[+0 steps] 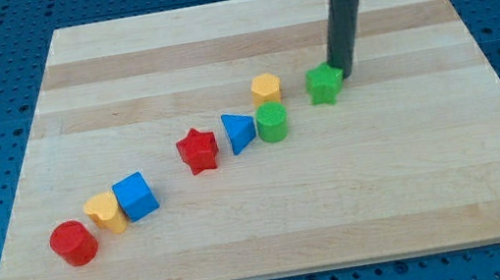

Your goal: Push the green star into the green circle

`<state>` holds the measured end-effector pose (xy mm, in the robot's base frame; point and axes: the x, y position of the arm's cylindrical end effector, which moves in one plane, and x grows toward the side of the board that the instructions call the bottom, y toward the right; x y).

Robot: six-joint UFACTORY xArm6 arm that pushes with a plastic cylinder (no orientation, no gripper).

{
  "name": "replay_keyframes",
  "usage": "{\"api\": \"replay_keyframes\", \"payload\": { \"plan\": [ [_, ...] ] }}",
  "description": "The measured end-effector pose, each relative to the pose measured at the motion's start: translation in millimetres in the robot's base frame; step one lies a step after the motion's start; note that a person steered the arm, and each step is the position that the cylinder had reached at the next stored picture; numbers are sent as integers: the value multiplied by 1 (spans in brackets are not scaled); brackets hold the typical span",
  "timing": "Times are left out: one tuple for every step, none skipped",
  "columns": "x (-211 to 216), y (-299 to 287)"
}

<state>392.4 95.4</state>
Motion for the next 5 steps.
{"api": "replay_keyframes", "payload": {
  "plan": [
    [3, -4],
    [14, -29],
    [14, -29],
    [-56, -58],
    [-77, -84]
  ]
}}
